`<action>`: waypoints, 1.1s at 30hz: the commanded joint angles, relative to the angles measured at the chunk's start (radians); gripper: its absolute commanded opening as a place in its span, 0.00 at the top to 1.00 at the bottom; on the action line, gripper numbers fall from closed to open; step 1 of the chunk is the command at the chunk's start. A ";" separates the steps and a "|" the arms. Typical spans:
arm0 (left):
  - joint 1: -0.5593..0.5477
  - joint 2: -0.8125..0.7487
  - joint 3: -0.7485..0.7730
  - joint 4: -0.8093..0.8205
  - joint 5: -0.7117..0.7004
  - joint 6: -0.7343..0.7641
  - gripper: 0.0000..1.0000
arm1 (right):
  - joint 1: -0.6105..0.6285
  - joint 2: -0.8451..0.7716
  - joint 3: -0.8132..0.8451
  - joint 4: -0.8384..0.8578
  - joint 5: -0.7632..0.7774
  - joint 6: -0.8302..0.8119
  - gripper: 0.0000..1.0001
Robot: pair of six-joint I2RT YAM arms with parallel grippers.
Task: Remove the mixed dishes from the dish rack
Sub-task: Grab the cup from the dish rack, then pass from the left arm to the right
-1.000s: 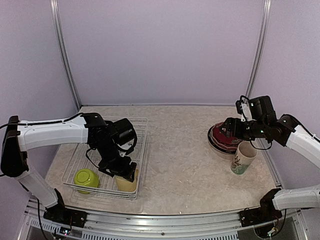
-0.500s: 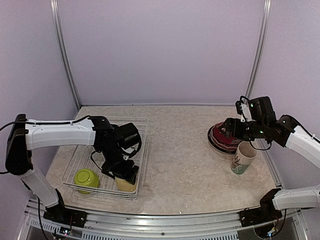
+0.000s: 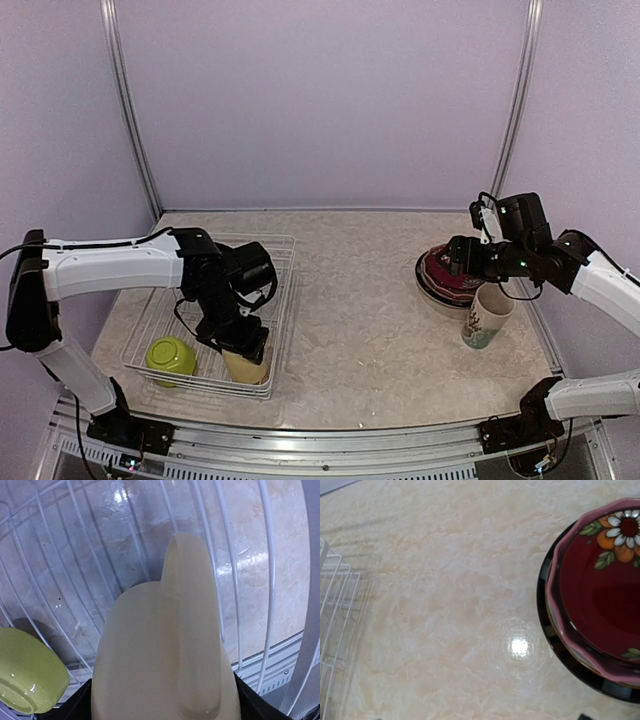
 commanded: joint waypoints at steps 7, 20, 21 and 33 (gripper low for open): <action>0.154 -0.256 0.065 -0.091 0.039 0.063 0.38 | -0.007 0.010 -0.014 0.024 -0.023 0.011 0.19; 0.513 -0.442 0.099 0.437 0.690 0.050 0.38 | 0.033 0.078 -0.032 0.144 -0.106 0.072 0.19; 0.537 -0.429 0.096 0.510 0.741 0.014 0.38 | 0.045 0.088 -0.030 0.154 -0.107 0.080 0.19; 0.603 -0.070 0.159 1.153 1.087 -0.380 0.42 | 0.220 0.297 0.001 0.540 -0.239 0.240 0.19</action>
